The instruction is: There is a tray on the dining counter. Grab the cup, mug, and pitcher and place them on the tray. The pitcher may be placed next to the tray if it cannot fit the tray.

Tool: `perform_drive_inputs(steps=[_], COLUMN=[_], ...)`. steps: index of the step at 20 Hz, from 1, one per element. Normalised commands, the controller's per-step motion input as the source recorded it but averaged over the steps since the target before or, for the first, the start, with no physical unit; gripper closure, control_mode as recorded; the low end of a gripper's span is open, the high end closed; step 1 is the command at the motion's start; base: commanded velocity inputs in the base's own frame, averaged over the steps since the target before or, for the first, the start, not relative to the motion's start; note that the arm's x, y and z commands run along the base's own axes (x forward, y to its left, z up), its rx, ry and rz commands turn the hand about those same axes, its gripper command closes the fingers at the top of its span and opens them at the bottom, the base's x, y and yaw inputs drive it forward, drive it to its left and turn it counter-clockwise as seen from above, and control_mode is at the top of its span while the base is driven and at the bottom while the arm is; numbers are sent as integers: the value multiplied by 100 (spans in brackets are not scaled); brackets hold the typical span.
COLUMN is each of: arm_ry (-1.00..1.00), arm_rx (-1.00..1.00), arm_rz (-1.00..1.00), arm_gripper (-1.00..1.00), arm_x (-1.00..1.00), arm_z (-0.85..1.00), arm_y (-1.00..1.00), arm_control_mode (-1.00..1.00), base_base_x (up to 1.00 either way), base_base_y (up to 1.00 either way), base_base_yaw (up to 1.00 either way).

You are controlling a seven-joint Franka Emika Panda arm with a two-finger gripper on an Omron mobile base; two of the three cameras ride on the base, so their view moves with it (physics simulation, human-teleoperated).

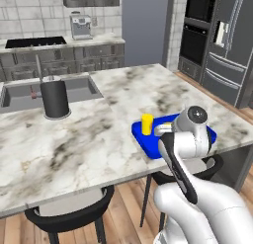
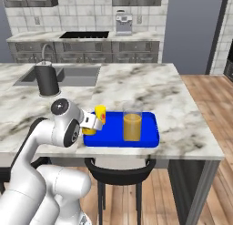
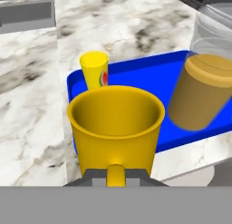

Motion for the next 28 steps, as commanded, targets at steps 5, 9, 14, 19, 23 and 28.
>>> perform_drive_inputs(steps=[5, 9, 14, 19, 23, 28], arm_ry=[-11, -6, -1, 0, 0, 0], arm_rx=[0, 0, 0, 0, 0, 0], arm_rz=[0, 0, 0, 0, 0, 0], arm_gripper=[100, 100, 100, 100, 100, 100], arm_x=[1, 0, 0, 2, 14, 23], arm_z=[-28, -26, -12, -14, -19, -33], arm_y=[0, 0, 0, 0, 0, 0], arm_control_mode=[-100, -100, -100, -100, -100, -100], base_base_x=[0, 0, 0, 0, 0, 0], base_base_y=[0, 0, 0, 0, 0, 0], base_base_yaw=[0, 0, 0, 0, 0, 0])
